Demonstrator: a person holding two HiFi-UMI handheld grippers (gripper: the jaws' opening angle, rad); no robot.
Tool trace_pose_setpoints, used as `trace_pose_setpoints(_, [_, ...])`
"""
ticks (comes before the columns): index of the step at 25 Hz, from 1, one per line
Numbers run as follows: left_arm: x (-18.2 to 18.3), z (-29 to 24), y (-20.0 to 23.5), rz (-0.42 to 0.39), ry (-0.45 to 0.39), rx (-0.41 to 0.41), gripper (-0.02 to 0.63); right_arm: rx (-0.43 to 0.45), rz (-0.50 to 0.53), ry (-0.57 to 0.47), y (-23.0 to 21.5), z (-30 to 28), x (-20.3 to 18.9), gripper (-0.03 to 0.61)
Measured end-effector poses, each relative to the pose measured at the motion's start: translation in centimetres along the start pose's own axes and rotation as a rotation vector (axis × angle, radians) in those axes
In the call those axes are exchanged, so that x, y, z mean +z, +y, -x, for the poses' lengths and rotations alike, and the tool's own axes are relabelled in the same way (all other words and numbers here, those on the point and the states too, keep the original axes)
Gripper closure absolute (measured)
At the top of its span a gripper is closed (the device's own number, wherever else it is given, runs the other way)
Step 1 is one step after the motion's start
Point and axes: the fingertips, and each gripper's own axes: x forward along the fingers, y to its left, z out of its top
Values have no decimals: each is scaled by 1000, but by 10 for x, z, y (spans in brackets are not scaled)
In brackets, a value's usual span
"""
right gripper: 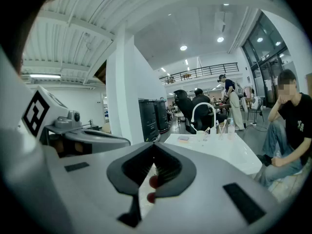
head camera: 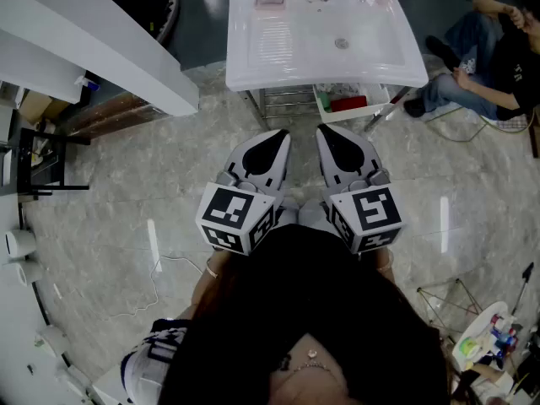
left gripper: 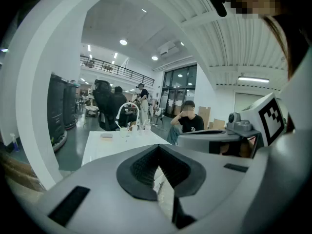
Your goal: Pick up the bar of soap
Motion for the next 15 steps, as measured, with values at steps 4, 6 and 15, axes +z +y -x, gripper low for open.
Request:
trace_pose_setpoints(4, [0, -13, -5, 12, 2, 11, 607, 11, -9, -30, -15, 2, 6, 571])
trace_pose_setpoints(6, [0, -19, -9, 20, 1, 24, 607, 15, 1, -38, -24, 4, 5, 571])
trace_pose_setpoints(15, [-4, -42, -20, 33, 11, 46, 607, 80, 8, -15, -43, -4, -4, 571])
